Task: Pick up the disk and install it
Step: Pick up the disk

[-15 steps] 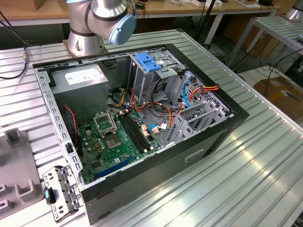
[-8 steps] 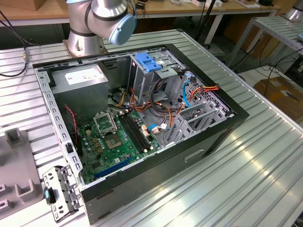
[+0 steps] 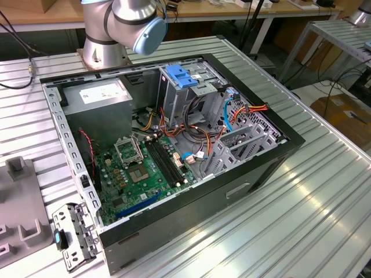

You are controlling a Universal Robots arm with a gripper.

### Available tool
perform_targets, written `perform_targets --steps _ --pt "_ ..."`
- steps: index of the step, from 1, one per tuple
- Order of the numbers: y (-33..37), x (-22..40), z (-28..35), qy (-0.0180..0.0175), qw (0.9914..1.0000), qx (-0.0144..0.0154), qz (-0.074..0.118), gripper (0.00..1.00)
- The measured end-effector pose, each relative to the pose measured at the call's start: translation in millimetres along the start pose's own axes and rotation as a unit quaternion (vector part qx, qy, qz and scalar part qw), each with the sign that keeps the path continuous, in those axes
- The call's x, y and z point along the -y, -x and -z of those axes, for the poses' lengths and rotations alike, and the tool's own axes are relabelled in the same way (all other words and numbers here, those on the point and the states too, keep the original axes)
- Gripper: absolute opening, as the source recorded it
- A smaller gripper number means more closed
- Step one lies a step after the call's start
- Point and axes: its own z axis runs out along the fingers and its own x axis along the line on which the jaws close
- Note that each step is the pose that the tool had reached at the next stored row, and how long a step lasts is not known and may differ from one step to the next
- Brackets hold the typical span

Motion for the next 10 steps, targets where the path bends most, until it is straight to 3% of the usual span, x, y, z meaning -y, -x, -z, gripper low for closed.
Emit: perform_targets --steps 4,10 --pt "0.0 0.0 10.5 -0.0001 1.00000 0.0000 0.000 0.37" --pt "0.0 0.1 10.8 -0.0001 1.00000 0.0000 0.000 0.37"
